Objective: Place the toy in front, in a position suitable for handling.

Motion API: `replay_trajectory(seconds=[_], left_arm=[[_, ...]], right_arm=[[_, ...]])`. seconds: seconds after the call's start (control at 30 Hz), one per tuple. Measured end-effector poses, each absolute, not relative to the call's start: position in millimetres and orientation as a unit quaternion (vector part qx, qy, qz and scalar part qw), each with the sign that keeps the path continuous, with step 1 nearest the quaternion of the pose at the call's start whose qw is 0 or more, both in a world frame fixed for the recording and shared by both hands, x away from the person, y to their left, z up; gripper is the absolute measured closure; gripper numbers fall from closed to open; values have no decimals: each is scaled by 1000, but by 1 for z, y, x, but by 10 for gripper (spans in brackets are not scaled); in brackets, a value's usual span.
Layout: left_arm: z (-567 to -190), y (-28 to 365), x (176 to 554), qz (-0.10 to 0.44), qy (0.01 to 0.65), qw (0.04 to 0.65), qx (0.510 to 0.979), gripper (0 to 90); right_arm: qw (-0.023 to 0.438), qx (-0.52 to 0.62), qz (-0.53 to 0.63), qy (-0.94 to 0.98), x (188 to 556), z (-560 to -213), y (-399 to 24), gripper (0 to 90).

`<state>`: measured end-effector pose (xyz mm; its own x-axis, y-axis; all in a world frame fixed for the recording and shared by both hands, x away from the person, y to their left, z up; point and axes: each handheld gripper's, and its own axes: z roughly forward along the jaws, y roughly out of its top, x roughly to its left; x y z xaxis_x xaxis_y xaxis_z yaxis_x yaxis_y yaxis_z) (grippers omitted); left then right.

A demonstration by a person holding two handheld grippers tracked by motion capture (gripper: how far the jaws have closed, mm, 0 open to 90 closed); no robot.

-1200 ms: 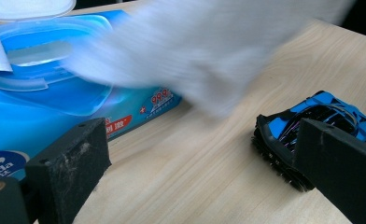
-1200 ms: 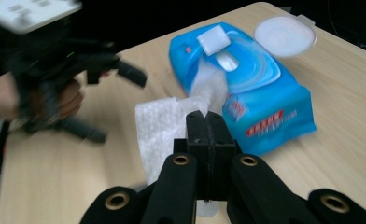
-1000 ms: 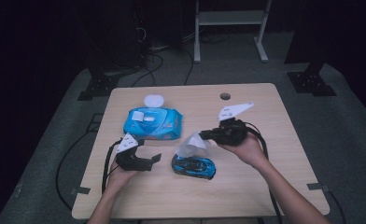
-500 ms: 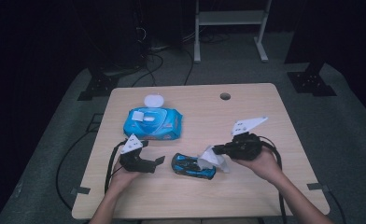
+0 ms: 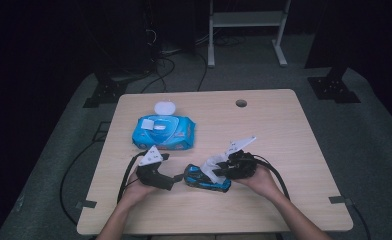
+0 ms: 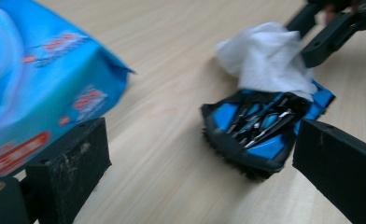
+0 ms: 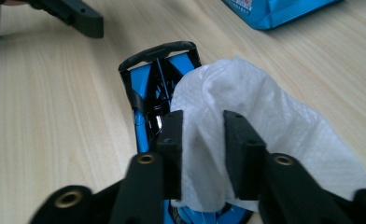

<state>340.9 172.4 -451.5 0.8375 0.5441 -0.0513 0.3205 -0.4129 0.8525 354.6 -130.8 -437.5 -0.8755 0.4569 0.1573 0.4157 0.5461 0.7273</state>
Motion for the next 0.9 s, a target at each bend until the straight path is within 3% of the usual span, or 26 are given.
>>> replay_trajectory(seconds=[0.23,0.4,0.43,0.6,0.83,0.9], left_arm=[[-454,145,353,66,197,442,873,57],[-459,134,361,36,173,422,889,56],[-461,133,362,35,171,416,893,56],[-469,127,360,39,154,385,909,57],[-471,126,359,48,151,384,910,120],[-470,126,358,50,150,381,911,123]], right_arm=[[4,258,397,881,362,-449,-123,662],[5,252,411,876,360,-452,-126,798],[10,248,411,877,360,-452,-127,844],[8,246,408,879,360,-451,-130,870],[-78,172,407,894,341,-436,-130,870],[-67,162,394,902,335,-433,-130,854]])
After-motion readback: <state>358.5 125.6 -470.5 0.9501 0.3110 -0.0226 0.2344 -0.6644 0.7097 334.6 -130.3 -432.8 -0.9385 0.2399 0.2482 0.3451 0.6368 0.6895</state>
